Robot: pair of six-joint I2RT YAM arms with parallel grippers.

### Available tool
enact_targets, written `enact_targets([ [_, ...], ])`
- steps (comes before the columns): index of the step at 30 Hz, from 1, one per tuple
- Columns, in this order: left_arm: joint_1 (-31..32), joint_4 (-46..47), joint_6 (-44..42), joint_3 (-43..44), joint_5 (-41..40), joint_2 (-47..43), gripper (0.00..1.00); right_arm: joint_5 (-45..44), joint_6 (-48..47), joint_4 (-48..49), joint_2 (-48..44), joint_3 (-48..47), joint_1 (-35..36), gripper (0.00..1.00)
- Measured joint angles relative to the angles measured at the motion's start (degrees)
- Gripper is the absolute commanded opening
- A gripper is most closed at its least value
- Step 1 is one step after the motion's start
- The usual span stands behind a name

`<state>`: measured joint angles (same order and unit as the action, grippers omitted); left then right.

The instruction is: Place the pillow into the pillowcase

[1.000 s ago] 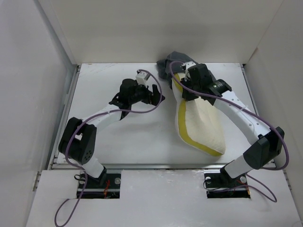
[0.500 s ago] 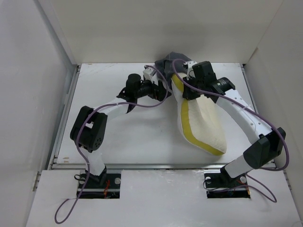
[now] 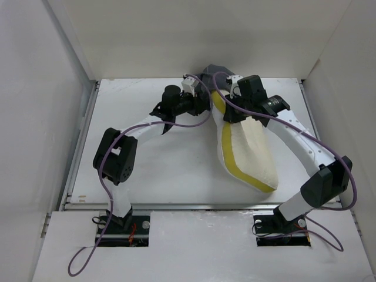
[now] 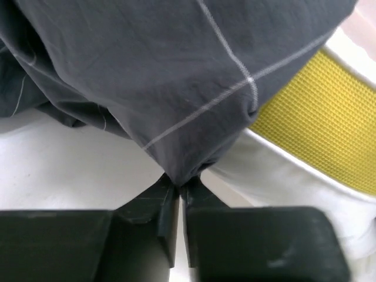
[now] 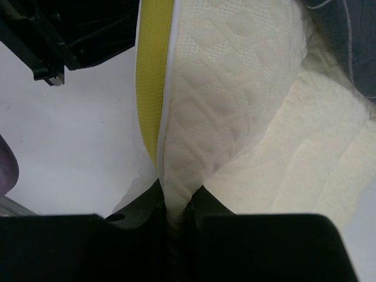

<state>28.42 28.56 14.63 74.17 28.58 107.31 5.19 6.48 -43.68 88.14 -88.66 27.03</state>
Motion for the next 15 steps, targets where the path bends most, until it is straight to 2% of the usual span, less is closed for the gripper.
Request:
enact_targets([
  [7,0.63,-2.67,-1.31,-1.2,-2.19,-1.36,0.0,-1.36,3.54,4.61,0.61,1.05,0.11,0.0],
  [15,5.25,-2.91,-1.75,-13.6,-5.35,-12.96,0.0,-9.77,7.76,14.29,6.34,1.14,4.24,0.0],
])
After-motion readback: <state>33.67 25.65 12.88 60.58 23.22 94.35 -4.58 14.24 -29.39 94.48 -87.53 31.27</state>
